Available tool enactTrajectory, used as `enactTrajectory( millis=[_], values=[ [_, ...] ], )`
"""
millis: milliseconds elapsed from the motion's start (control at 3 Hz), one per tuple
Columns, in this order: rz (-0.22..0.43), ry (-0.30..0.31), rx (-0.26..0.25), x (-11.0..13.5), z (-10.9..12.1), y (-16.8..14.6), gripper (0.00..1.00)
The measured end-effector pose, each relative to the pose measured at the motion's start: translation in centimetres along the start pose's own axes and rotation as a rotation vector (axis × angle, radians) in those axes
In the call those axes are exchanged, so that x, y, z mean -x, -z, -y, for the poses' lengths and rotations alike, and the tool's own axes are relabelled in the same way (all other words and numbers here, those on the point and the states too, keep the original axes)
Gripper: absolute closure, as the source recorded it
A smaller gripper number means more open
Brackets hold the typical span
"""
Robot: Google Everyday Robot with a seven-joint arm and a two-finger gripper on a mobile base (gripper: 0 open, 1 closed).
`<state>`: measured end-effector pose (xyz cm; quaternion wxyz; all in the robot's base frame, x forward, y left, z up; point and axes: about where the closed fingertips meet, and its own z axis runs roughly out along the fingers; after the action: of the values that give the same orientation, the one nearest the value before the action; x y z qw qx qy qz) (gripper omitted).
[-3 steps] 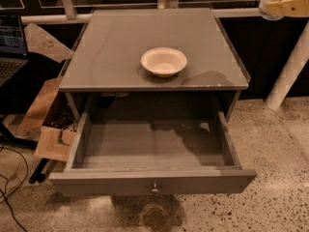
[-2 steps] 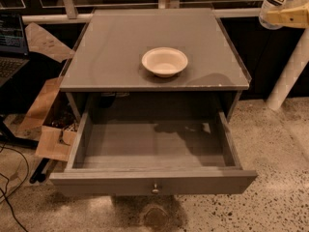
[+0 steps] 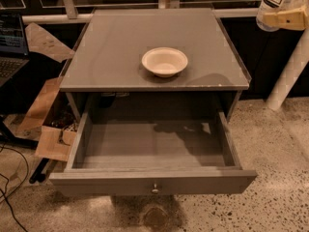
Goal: Place blue plastic bottle into top drawer
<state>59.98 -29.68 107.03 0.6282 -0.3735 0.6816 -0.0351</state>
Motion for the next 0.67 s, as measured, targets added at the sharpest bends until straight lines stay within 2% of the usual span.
enactTrajectory(
  millis=[333,667],
  values=[
    [0.008,-0.088,0.002,-1.6,-2.0,0.1,1.00],
    [-0.008,-0.149,-0.030,-3.6,-4.2,0.5,1.00]
  ],
)
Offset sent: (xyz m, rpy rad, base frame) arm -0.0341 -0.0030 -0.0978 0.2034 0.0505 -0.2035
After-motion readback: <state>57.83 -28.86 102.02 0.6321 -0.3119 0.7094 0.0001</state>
